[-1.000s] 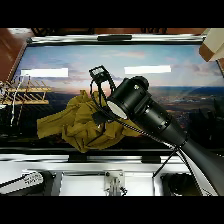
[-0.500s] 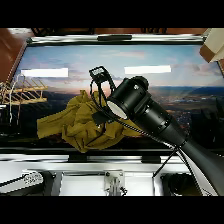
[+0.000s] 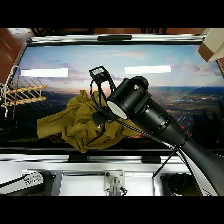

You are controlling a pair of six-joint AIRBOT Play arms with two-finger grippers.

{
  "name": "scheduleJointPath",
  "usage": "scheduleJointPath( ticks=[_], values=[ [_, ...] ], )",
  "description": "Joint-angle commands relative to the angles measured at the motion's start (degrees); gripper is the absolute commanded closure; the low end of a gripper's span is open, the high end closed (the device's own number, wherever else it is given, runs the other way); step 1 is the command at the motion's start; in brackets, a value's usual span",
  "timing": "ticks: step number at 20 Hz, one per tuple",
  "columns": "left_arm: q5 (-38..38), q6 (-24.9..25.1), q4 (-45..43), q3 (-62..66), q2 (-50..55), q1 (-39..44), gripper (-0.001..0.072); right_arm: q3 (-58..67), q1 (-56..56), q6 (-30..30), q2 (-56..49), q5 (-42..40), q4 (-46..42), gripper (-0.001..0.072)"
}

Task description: Fold the shirts.

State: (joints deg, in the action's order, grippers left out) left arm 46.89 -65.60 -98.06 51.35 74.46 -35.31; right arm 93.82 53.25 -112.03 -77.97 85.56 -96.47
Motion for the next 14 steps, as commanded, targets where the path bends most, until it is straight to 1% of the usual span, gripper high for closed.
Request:
scheduleJointPath(
  ticks=[1, 3, 5, 7, 9, 11, 12, 14],
  values=[
    [1.42, -2.99, 1.05, 2.23, -1.84, 1.55, 0.0663, 0.02, 0.02, 0.07, -0.02, -0.28, -0.22, 0.064],
    [1.16, -6.78, 1.07, 3.34, -4.22, 1.66, 0.0663, 0.02, 0.02, 0.07, 0.0, -0.22, -0.59, 0.064],
    [1.38, -7.76, 2.36, 3.93, -6.91, 1.95, 0.0663, 0.04, 0.0, 0.17, 0.0, 0.66, -2.08, 0.064],
    [1.79, -8.2, 7.89, 3.93, -10.45, 2.67, 0.0664, 0.11, 0.0, 0.37, 0.17, 2.19, -5.77, 0.064],
    [2.49, -8.15, 15.13, 3.93, -15.15, 5.14, 0.0664, 0.15, 0.0, 0.96, 1.14, 3.02, -9.99, 0.064],
    [4.72, -7.43, 20.26, 3.93, -20.44, 10.67, 0.0664, 0.15, -1.14, 0.81, 2.6, 3.74, -11.82, 0.064],
    [7.23, -6.64, 22.25, 3.93, -23.06, 14.25, 0.0664, 0.15, -2.6, 0.44, 3.41, 4.22, -11.63, 0.064],
    [14.75, -6.45, 24.92, 3.93, -27.89, 23.47, 0.0664, 0.15, -6.03, 0.61, 4.81, 4.39, -11.63, 0.064]
  ],
)
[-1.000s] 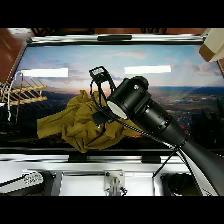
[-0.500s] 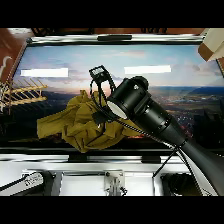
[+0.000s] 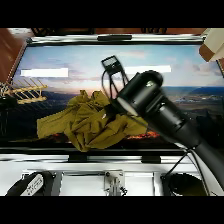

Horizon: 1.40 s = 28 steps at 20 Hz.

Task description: Fold the shirts.

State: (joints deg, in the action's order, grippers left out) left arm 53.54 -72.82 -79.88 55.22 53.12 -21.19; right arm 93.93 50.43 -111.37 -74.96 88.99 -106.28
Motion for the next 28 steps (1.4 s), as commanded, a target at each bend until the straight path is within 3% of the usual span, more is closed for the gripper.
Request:
scheduleJointPath(
  ticks=[1, 5, 9, 11, 15, 19, 22, 25, 28],
  values=[
    [13.4, 0.76, 7.06, 0.07, -8.59, 14.84, 0.0664, 0.04, -5.33, 0.87, 2.36, 0.94, -1.84, 0.064],
    [32.68, 2.71, 6.01, 0.07, -15.41, 36.28, 0.0665, 0.04, -13.14, 4.26, 3.17, 1.01, -1.66, 0.064],
    [47.8, -6.27, 0.13, 0.04, -22.56, 50.88, 0.0666, 0.04, -17.2, 7.56, 3.17, 0.98, -1.7, 0.064],
    [51.41, -10.19, 0.15, 0.04, -26.05, 56.39, 0.0666, 0.04, -18.27, 9.22, 3.17, 1.01, -1.81, 0.064],
    [52.09, -16.35, 1.49, -0.15, -29.55, 65.83, 0.0666, 0.04, -19.39, 13.14, 3.17, 1.11, -1.55, 0.0641],
    [52.04, -17.27, 0.74, -3.3, -28.55, 73.0, 0.0666, 0.04, -19.37, 18.64, 4.17, 2.47, 1.27, 0.0641],
    [50.29, -18.01, -3.26, -6.56, -27.43, 74.42, 0.0666, 0.04, -19.37, 20.22, 6.03, 2.51, 3.1, 0.0641],
    [45.99, -21.07, -5.97, -6.95, -27.36, 74.42, 0.0666, 0.04, -19.37, 25.88, 8.68, 3.56, 8.7, 0.0641],
    [44.74, -19.8, -5.77, -7.02, -27.32, 74.42, 0.0666, 0.04, -19.37, 27.41, 10.69, 4.28, 13.6, 0.064]
  ],
)
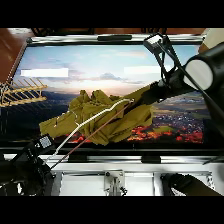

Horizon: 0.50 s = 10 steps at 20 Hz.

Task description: Fold the shirts.

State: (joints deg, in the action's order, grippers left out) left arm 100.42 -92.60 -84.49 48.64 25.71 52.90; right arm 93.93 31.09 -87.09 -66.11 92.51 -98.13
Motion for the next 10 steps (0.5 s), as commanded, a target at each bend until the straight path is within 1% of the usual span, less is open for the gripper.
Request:
scheduleJointPath(
  ticks=[1, 5, 7, 10],
  values=[
    [-2.49, 1.2, -0.7, -0.44, 0.13, 0.33, 0.0666, 0.04, -0.02, 3.17, 2.01, 0.7, 6.58, 0.064],
    [-2.23, 4.46, 2.54, -0.44, 1.55, 0.35, 0.0666, 0.04, -0.02, 3.13, 1.99, -0.22, 7.82, 0.064],
    [-1.25, 4.92, 3.41, -0.44, 1.73, 0.35, 0.0666, 0.04, -0.02, 3.06, 1.99, 0.26, 6.56, 0.064],
    [3.28, 4.92, 6.64, -0.44, 1.09, 0.35, 0.0665, 0.04, -0.02, 2.67, 1.99, 1.79, 3.98, 0.064]
  ],
)
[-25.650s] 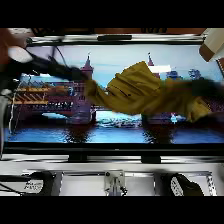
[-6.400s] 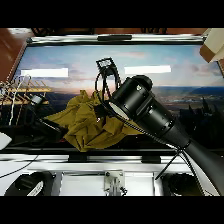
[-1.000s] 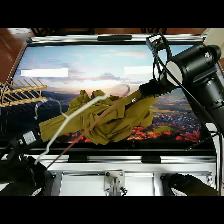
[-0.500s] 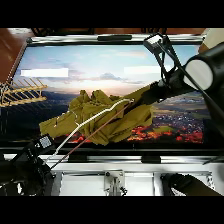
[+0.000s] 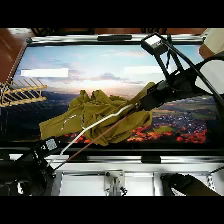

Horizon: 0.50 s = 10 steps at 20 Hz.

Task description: Fold the shirts.

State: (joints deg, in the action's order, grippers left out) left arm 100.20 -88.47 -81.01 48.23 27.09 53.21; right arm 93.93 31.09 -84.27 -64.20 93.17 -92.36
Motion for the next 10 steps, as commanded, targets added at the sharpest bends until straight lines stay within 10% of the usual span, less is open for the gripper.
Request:
scheduleJointPath(
  ticks=[1, 10],
  values=[
    [4.7, 0.76, 4.22, -0.02, -0.68, 0.07, 0.0666, 0.04, -0.02, -0.44, 0.09, 1.51, -2.49, 0.064],
    [-4.24, -1.7, 2.84, -3.87, -0.63, 0.02, 0.0666, 0.04, 1.46, 0.68, 0.28, 0.74, 3.74, 0.064]
  ],
)
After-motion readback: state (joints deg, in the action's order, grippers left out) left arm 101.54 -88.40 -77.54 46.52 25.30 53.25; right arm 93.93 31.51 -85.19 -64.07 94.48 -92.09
